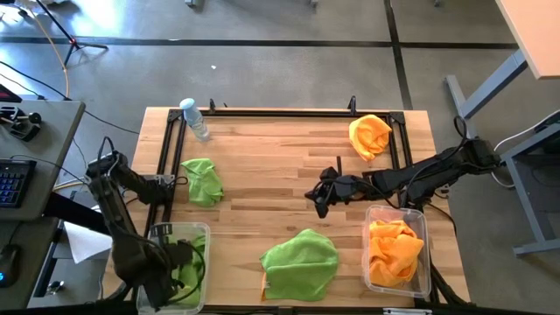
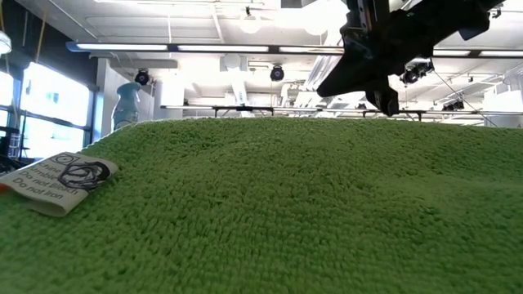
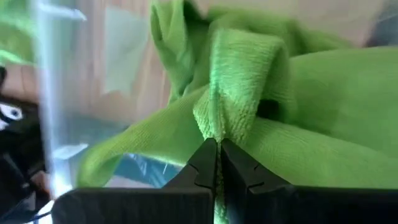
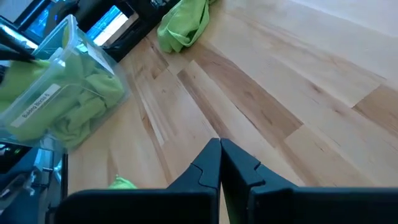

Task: Sort microfiber towel by color & place in baskets
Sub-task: Put the green towel into the left transparent bin

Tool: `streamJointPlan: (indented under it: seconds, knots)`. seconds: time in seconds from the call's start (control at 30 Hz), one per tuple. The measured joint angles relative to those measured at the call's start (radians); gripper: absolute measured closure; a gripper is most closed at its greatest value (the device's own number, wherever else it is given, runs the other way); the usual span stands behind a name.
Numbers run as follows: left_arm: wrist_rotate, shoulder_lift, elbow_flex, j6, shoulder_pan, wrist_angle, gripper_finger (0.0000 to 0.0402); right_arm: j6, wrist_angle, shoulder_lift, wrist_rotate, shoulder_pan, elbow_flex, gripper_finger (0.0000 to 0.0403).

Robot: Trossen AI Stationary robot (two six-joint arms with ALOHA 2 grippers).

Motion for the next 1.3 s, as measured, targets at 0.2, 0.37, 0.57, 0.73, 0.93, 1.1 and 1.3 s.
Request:
streamJointPlan:
  seconds: [0.2,0.37,0.57,0.73,0.93,1.1,1.3]
  knots:
    - [-0.083,0.001,-0.218,0.068,-0.043,0.299,0.0401,0.022,0.007,0.000,-0.002,0.030,0.000,0.0403]
    - [-0.096,0.001,-0.367,0.121,-0.065,0.484,0.0401,0.042,0.007,0.000,-0.002,0.052,0.000,0.0403]
    - [-0.099,-0.001,-0.478,0.113,-0.077,0.575,0.0401,0.082,0.007,0.000,0.011,0.070,0.000,0.0403]
    - [-0.107,-0.002,-0.501,0.097,-0.077,0.613,0.0400,0.098,0.007,0.000,0.055,0.087,0.000,0.0403]
    - [-0.115,-0.018,-0.503,0.093,-0.077,0.618,0.0375,0.108,0.007,0.000,0.084,0.087,0.000,0.0403]
    - [-0.115,-0.078,-0.503,0.088,-0.078,0.616,0.0335,0.116,0.006,0.000,0.094,0.087,0.000,0.0403]
    - [-0.115,-0.203,-0.503,0.093,-0.075,0.574,0.0286,0.158,0.005,0.000,0.101,0.087,0.000,0.0403]
